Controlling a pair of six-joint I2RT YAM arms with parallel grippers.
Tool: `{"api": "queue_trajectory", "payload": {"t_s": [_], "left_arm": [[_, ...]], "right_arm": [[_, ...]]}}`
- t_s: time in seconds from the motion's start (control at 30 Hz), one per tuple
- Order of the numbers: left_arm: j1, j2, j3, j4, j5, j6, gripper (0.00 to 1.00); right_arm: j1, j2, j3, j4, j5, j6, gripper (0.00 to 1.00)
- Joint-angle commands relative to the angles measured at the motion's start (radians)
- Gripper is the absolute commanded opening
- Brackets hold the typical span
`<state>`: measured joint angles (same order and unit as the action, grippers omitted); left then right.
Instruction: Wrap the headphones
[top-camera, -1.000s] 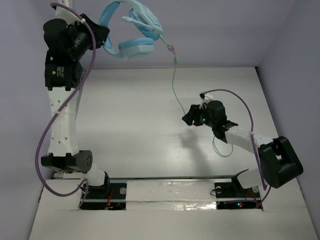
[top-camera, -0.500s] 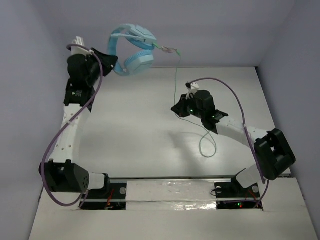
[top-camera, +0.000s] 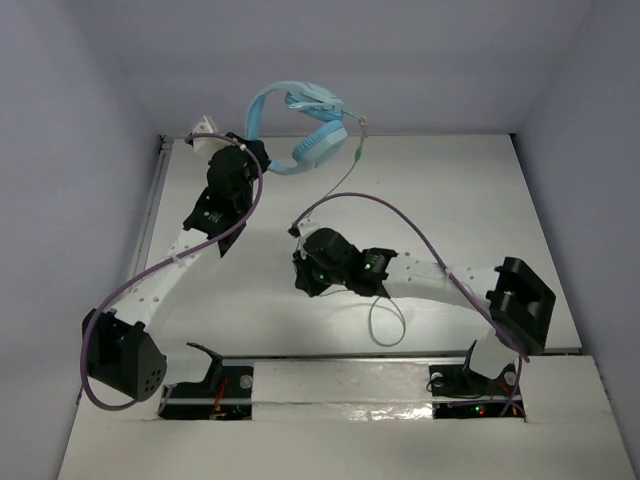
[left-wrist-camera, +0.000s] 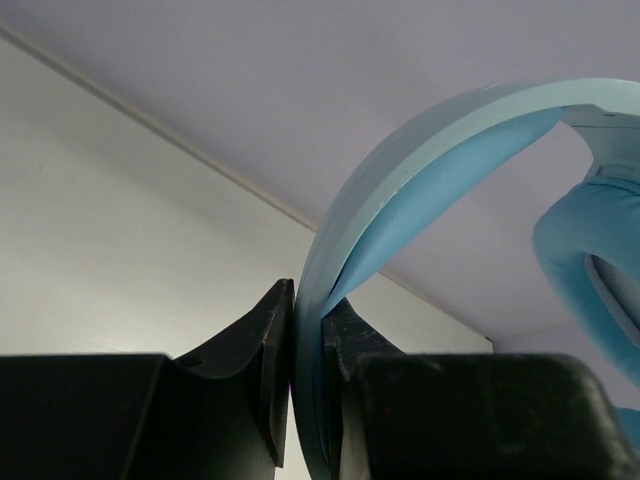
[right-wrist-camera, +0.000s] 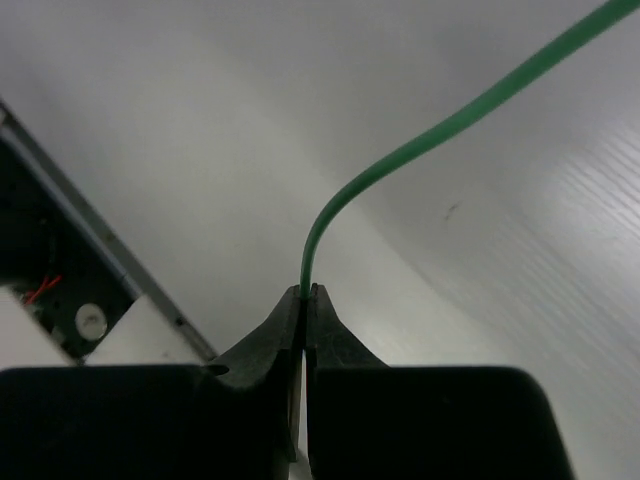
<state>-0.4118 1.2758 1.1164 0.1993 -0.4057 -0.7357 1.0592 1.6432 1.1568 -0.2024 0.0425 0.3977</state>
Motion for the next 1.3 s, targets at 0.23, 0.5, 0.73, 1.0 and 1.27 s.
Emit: {"api": "queue_trajectory", "payload": {"t_s": [0.23, 0.5, 0.73, 1.0, 1.27], "left_arm": [[-0.163, 0.049, -0.076, 0.232, -0.251, 0.136, 0.0], [-0.315, 0.065, -0.179, 0.31, -0.174, 0.251, 0.0], [-0.338, -0.006, -0.285, 0.332, -0.186, 0.351, 0.0], [-0.348, -0.052, -0.313, 0.315, -0.049, 0.415, 0.0], [-0.348, -0.044, -0.179, 0.181, 0.031, 0.509, 0.0]], "right_arm": [[0.05, -0.203, 0.206, -0.281, 0.095, -0.1, 0.0], [-0.022, -0.235, 0.417, -0.388, 0.083, -0.216, 0.0], [-0.177, -0.195, 0.573, -0.486, 0.073, -0.264, 0.0], [-0.332, -0.154, 0.621, -0.516, 0.04, -0.293, 0.0], [-0.398, -0.21, 0.515, -0.479, 0.005, -0.278, 0.19]]}}
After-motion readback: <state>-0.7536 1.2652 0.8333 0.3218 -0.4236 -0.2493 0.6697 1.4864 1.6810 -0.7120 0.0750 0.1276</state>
